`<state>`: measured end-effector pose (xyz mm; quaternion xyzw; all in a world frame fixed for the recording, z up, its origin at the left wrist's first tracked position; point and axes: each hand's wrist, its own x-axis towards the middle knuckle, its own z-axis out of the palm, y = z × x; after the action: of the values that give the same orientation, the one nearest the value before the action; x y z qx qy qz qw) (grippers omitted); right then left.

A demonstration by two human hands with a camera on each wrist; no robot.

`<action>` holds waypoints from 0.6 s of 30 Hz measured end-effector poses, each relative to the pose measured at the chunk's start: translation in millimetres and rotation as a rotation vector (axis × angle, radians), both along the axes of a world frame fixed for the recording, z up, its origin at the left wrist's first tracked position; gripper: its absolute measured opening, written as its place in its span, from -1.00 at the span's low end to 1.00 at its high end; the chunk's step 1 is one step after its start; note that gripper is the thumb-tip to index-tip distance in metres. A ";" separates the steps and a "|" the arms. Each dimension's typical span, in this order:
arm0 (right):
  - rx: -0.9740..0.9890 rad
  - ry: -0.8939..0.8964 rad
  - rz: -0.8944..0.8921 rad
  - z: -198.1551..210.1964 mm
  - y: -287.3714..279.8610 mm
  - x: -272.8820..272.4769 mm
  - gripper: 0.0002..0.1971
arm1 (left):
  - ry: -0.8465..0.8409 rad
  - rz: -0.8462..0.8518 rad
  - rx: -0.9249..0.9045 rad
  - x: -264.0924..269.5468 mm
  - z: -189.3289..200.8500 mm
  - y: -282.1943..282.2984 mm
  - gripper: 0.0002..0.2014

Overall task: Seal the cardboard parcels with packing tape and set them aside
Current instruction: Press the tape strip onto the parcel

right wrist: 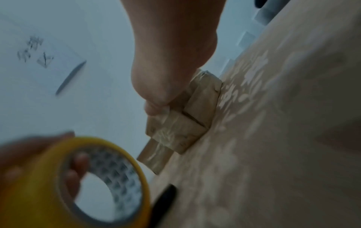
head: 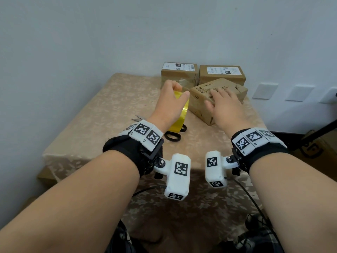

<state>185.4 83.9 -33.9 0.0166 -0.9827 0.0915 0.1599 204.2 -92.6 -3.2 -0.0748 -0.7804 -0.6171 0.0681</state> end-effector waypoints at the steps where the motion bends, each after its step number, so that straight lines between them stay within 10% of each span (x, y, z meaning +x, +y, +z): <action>1: 0.030 0.003 -0.019 -2.0 -4.0 0.8 -0.50 | -0.001 -0.001 0.001 0.5 -0.2 0.0 -0.82; 18: -0.586 -0.134 -0.200 13.4 43.6 -7.8 -0.43 | -0.088 -0.016 -0.019 1.1 9.7 -6.3 -0.89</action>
<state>177.6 127.5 -20.5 -0.1330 -0.9197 0.3553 0.1010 205.3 -98.9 6.5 -0.0545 -0.7879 -0.6128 0.0279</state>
